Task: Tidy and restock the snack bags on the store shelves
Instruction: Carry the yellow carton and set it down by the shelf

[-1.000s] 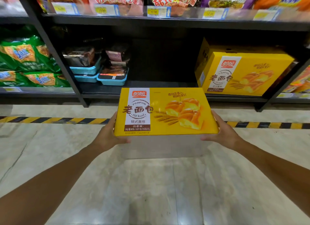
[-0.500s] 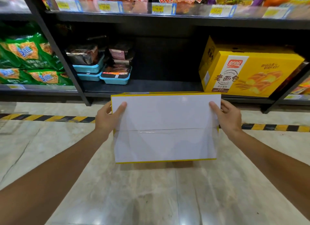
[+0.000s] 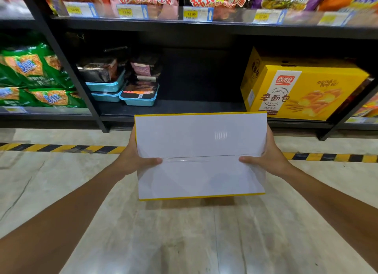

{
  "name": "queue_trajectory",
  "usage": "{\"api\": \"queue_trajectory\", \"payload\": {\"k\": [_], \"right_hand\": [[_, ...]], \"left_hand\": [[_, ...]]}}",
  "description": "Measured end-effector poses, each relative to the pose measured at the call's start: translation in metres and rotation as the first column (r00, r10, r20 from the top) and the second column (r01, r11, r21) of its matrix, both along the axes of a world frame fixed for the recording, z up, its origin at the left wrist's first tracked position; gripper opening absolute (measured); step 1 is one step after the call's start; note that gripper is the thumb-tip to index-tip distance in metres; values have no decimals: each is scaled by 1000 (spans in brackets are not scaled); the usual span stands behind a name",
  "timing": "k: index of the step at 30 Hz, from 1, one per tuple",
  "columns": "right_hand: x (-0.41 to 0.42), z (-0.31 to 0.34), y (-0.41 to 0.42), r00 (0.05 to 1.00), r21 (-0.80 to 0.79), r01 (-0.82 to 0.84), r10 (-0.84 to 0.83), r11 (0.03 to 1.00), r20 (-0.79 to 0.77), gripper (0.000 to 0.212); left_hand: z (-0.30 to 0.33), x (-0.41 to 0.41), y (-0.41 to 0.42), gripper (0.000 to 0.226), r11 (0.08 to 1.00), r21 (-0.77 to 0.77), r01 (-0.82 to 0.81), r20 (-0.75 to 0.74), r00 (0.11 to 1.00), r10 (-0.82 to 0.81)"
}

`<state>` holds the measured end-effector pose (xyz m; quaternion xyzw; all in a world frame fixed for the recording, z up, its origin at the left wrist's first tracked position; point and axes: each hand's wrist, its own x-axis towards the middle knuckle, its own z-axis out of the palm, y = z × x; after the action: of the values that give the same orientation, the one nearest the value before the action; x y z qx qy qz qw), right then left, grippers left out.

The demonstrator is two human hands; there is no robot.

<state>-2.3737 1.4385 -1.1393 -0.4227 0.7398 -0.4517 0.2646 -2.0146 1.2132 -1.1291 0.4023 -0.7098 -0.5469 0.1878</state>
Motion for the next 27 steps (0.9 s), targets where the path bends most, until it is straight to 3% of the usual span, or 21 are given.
{"api": "queue_trajectory", "payload": {"k": [8, 14, 15, 17, 19, 23, 25, 27], "right_hand": [[5, 1, 5, 1000, 22, -3, 4, 1000, -1, 136], [6, 7, 9, 995, 41, 51, -54, 998, 84, 112], [9, 10, 8, 987, 37, 96, -100, 995, 128, 108], [11, 18, 7, 955, 56, 157, -166, 986, 245, 111], [6, 26, 10, 918, 152, 157, -201, 976, 343, 115], [-18, 30, 31, 843, 331, -9, -171, 944, 510, 93], [-17, 25, 38, 855, 442, -85, -162, 893, 493, 92], [-5, 18, 41, 899, 537, -112, -146, 836, 414, 88]], "left_hand": [[0, 1, 4, 123, 1000, 19, -2, 20, 1000, 1], [8, 5, 5, 129, 997, 83, 2, 31, 1000, -5], [13, 5, 4, 123, 988, 149, -50, 9, 999, 49], [24, 6, -2, 92, 935, 319, -158, -40, 983, 180], [33, 8, -10, 72, 872, 450, -193, -21, 974, 226], [17, 14, -3, 75, 833, 542, -108, 100, 993, 63], [11, 17, 7, 83, 834, 536, -132, 178, 983, 41], [8, 20, 11, 108, 874, 473, -115, 271, 962, -20]]}}
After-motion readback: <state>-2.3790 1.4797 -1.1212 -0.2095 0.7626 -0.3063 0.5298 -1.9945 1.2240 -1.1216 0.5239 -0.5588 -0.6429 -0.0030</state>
